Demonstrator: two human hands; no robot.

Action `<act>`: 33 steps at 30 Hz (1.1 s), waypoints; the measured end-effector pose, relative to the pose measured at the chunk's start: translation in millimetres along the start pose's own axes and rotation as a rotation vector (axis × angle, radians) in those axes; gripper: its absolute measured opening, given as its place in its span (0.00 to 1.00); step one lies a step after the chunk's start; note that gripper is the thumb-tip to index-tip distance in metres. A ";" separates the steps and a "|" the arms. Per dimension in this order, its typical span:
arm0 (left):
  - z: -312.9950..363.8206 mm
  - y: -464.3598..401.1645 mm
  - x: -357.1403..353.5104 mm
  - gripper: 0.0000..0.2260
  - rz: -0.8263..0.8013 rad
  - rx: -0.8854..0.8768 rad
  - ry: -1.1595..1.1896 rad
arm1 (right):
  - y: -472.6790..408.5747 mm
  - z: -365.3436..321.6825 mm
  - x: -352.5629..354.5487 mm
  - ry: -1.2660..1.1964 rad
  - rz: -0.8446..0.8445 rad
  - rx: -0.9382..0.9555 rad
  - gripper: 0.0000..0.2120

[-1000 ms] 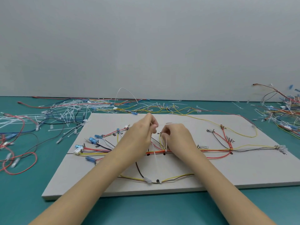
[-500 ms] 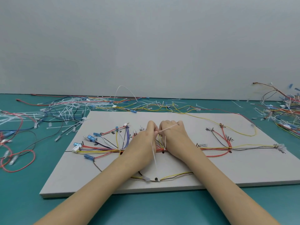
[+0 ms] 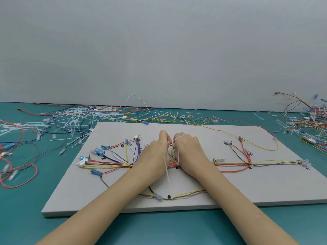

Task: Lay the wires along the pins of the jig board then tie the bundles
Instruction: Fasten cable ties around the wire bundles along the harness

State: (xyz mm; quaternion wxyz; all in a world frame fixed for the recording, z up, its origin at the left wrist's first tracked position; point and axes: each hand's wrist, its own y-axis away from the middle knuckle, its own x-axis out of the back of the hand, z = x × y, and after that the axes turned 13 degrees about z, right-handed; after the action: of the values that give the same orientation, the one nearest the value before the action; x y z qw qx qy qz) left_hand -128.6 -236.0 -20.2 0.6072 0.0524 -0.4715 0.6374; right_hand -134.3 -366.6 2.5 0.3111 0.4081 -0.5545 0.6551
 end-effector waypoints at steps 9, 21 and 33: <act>-2.8 -9.2 37.9 0.02 0.034 0.131 -0.029 | 0.9 -30.3 2.3 -0.075 0.040 0.009 0.10; -141.3 -46.5 133.3 0.10 0.080 0.649 -0.458 | -0.5 -33.9 7.6 -0.150 -0.003 -0.071 0.09; -128.8 -44.6 120.1 0.11 0.027 0.560 -0.623 | 1.5 -32.0 5.9 -0.196 0.000 -0.092 0.09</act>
State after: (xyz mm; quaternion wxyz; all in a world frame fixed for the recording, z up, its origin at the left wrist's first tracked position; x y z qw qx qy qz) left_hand -57.6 -71.4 9.8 0.3894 0.3997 -0.4419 0.7024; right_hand -144.5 -335.8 5.3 0.2738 0.4554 -0.6119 0.5859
